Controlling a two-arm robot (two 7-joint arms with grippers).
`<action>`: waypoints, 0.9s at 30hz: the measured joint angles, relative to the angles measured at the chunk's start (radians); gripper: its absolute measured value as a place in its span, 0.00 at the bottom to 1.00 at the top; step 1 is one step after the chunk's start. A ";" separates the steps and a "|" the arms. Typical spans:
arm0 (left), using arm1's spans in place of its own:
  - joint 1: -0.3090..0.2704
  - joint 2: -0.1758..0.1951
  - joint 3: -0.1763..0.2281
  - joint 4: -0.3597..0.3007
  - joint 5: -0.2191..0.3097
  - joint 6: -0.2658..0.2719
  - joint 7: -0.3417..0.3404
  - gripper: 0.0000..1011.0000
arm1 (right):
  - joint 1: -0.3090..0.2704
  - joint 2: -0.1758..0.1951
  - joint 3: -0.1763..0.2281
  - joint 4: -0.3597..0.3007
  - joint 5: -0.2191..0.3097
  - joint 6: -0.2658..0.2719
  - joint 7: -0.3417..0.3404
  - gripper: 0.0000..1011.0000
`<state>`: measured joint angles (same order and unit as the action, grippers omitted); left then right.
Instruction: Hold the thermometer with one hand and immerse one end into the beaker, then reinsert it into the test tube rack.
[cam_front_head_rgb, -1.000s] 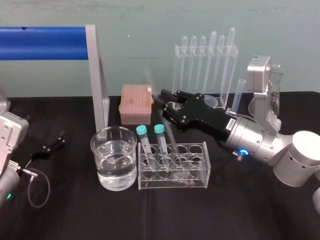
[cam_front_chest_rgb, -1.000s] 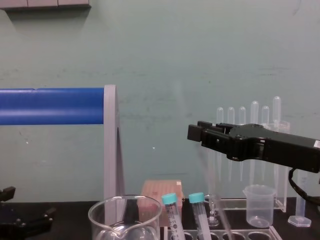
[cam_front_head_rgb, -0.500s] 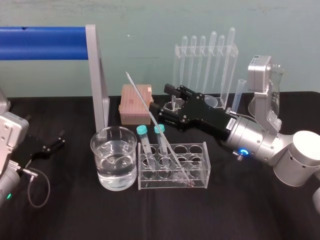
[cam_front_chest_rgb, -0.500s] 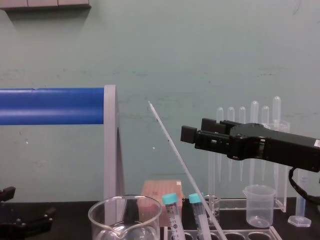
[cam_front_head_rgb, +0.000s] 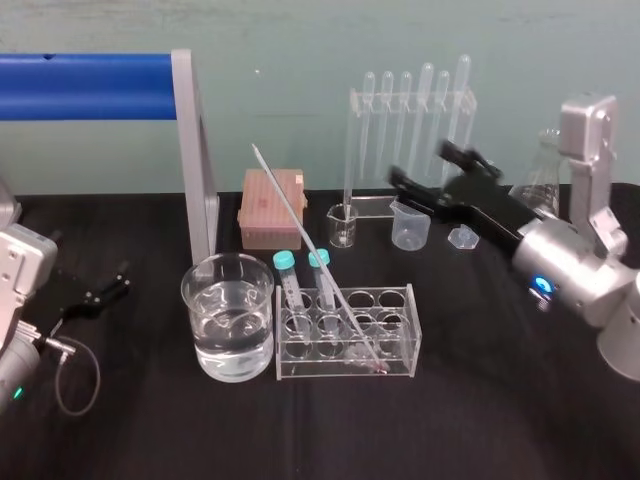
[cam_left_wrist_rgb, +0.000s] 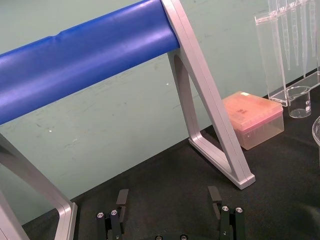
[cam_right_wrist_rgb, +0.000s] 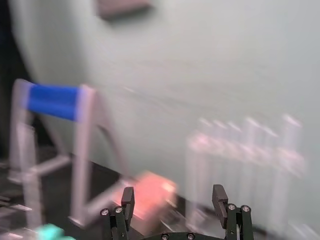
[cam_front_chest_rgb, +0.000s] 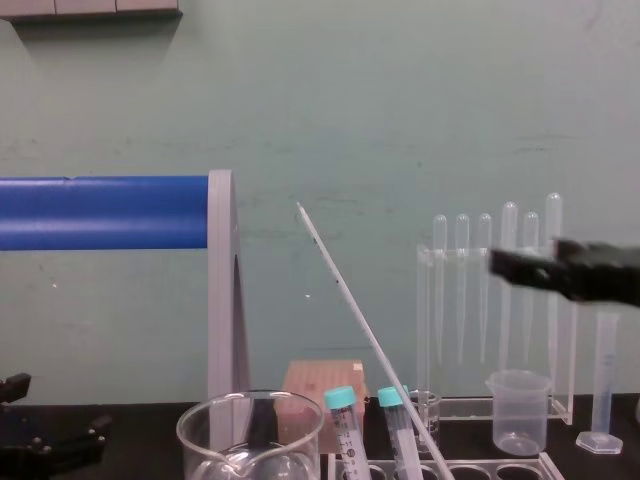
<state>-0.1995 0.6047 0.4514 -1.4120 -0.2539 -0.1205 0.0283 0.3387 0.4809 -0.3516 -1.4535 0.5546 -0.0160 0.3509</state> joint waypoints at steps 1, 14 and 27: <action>0.000 0.000 0.000 0.000 0.000 0.000 0.000 1.00 | -0.018 0.003 0.013 0.002 -0.019 0.021 -0.047 0.99; 0.000 0.000 0.000 0.000 0.000 0.000 0.000 1.00 | -0.076 -0.007 0.037 0.033 -0.088 0.100 -0.167 0.99; 0.000 0.000 0.000 0.000 0.000 0.000 0.000 1.00 | -0.075 -0.005 0.038 0.029 -0.085 0.099 -0.167 0.99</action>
<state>-0.1995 0.6047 0.4514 -1.4119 -0.2539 -0.1205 0.0283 0.2636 0.4759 -0.3135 -1.4247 0.4699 0.0827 0.1842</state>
